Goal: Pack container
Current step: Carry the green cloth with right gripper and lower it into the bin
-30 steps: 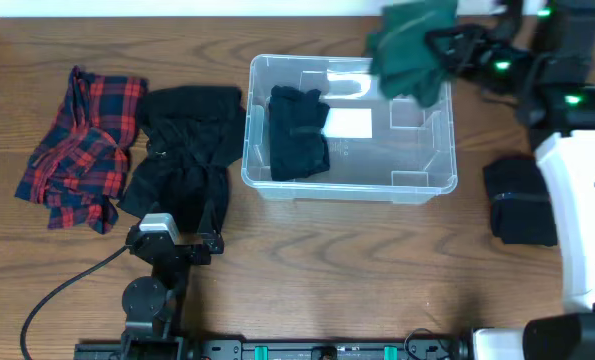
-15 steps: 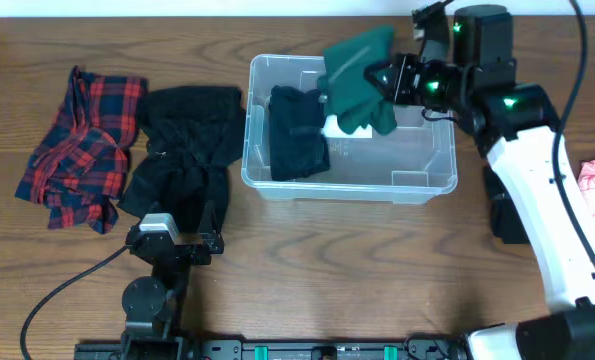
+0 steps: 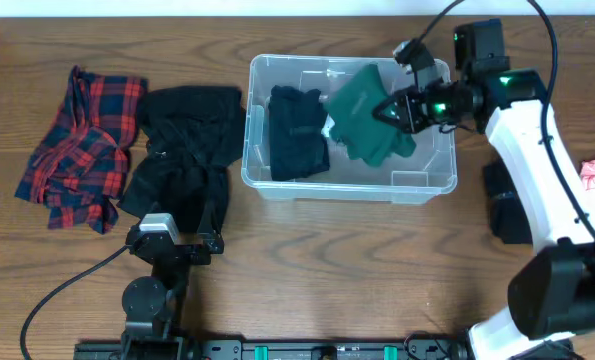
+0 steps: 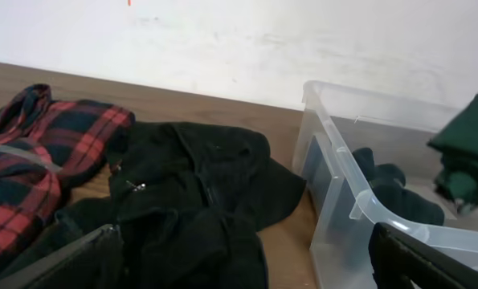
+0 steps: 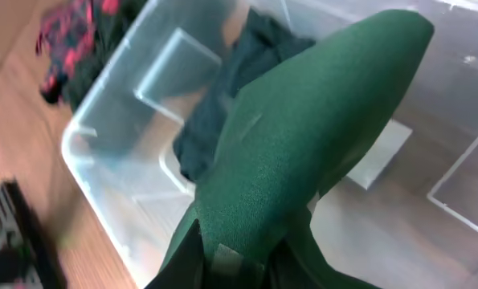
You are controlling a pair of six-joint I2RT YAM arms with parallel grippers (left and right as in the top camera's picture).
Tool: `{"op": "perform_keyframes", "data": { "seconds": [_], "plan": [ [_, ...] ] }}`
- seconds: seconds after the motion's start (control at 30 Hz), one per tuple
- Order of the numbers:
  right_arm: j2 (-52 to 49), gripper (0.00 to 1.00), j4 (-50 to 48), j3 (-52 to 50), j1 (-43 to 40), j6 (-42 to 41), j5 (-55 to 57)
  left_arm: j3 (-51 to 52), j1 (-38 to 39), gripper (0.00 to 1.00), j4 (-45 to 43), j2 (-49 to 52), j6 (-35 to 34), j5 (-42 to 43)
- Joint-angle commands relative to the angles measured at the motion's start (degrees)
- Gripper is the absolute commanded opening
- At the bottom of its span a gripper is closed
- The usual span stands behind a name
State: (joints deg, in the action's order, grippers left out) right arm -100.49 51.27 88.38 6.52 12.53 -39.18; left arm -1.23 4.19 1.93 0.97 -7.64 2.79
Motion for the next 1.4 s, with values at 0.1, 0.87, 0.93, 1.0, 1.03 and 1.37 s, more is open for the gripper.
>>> {"op": "perform_keyframes", "data": {
  "seconds": [0.1, 0.87, 0.93, 1.0, 1.03, 1.37],
  "plan": [
    [-1.8, 0.01, 2.4, 0.2, -2.4, 16.1, -5.6, 1.0, -0.3, 0.98, 2.1, 0.1, 0.3, -0.9],
    [-3.1, 0.01, -15.2, 0.1, 5.3, -41.4, 11.5, 1.0, -0.3, 0.98, 2.1, 0.1, 0.3, -0.9],
    [-3.1, 0.01, -15.2, 0.0, 7.1, -44.5, 13.6, 1.0, -0.3, 0.98, 2.1, 0.1, 0.3, -0.9],
    [-3.1, 0.01, -14.6, 0.0, 8.5, -47.3, 17.4, 1.0, -0.3, 0.98, 2.1, 0.1, 0.3, -0.9],
    [-3.1, 0.01, -14.4, 0.0, 9.0, -48.4, 19.3, 1.0, -0.3, 0.98, 2.1, 0.1, 0.3, -0.9],
    [-3.7, 0.01, -15.9, -0.1, 10.8, -50.7, 27.0, 1.0, -0.3, 0.98, 2.1, 0.1, 0.3, -0.9]
  ]
}}
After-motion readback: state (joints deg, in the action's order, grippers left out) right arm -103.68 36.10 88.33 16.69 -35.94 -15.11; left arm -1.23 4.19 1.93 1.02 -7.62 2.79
